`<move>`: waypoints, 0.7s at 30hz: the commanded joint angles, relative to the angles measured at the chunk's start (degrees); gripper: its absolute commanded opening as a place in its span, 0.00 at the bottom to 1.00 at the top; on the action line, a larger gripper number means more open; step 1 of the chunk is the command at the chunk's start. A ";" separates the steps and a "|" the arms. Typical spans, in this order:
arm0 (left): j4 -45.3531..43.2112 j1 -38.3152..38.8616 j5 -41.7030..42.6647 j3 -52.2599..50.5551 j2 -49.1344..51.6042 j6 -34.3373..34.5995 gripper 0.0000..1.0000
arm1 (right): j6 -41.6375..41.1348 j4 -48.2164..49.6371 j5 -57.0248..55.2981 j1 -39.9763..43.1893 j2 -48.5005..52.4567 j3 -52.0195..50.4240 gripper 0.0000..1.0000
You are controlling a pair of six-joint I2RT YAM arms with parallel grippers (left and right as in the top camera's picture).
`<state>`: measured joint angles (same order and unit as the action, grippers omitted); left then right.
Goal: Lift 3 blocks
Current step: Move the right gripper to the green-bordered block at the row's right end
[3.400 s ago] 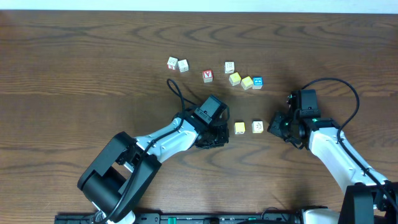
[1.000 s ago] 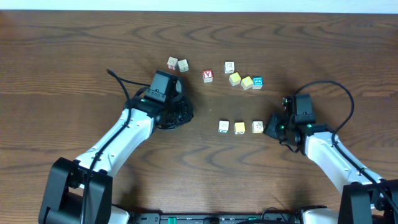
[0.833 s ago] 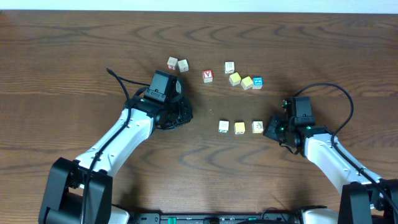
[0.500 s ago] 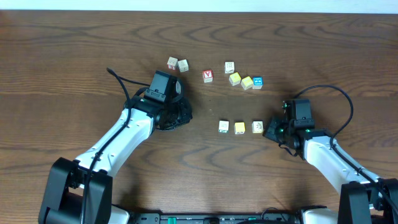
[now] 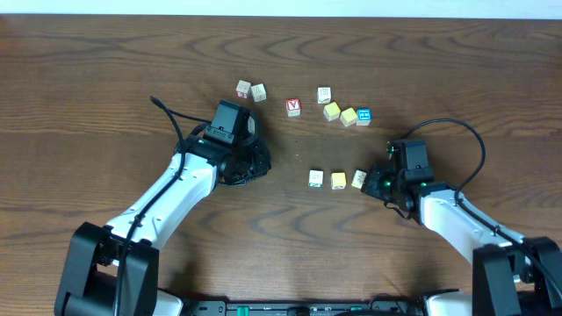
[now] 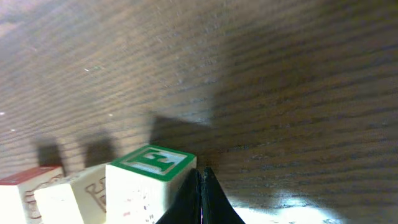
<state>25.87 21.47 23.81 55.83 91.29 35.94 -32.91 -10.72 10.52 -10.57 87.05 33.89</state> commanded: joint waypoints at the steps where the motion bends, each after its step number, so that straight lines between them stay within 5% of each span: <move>1: 0.68 -0.13 -0.52 -0.50 -0.31 -0.83 0.08 | -0.94 0.26 0.50 -0.50 0.83 -0.35 0.01; 21: 0.61 -0.13 -0.55 -0.50 -0.31 -1.03 0.08 | 0.85 3.13 -2.21 2.60 0.83 -0.24 0.01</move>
<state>26.28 21.47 23.81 55.83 91.29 35.94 -32.82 -8.05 8.93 -8.19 87.50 33.89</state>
